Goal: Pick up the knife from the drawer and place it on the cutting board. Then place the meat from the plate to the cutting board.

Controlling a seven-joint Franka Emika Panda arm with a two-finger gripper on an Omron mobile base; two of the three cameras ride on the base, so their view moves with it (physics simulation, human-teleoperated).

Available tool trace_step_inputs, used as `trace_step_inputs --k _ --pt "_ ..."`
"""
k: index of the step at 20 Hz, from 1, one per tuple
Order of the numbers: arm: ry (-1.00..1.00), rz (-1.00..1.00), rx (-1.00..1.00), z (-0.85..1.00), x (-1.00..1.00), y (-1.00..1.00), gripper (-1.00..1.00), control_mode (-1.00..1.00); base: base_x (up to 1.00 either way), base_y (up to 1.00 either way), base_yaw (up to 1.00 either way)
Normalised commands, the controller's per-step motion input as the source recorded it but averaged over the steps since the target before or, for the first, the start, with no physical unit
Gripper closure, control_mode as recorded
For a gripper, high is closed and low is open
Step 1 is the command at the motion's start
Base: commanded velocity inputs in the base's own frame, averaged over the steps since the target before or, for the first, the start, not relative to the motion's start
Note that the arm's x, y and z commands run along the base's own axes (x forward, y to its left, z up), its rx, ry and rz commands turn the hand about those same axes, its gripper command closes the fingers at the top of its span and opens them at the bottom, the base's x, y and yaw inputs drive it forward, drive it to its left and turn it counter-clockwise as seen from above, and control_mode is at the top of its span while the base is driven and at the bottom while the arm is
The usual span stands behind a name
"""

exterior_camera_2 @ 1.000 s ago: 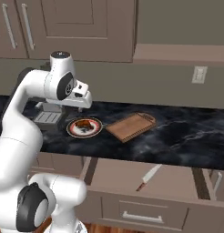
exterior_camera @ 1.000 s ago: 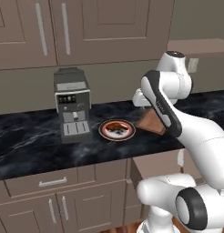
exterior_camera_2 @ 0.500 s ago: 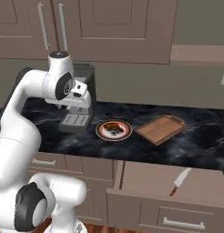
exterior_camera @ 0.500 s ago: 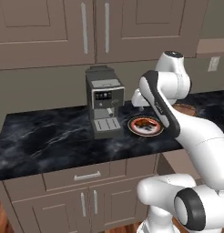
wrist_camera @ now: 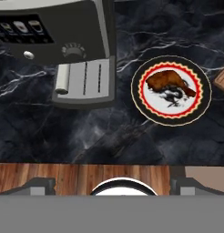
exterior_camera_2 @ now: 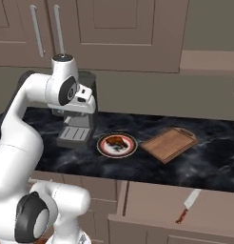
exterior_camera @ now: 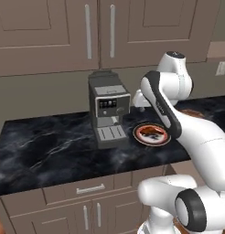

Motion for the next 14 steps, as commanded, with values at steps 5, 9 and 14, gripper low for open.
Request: trace_step_inputs --k 5,9,14 --pt "0.0 0.0 0.0 0.0 0.0 0.0 -1.0 1.0 0.3 0.42 -0.06" --pt "0.0 0.0 0.0 0.0 0.0 0.0 -1.0 1.0 0.33 0.42 -0.08" --pt "0.0 0.0 0.0 0.0 0.0 0.0 -1.0 1.0 0.38 0.23 -0.04"
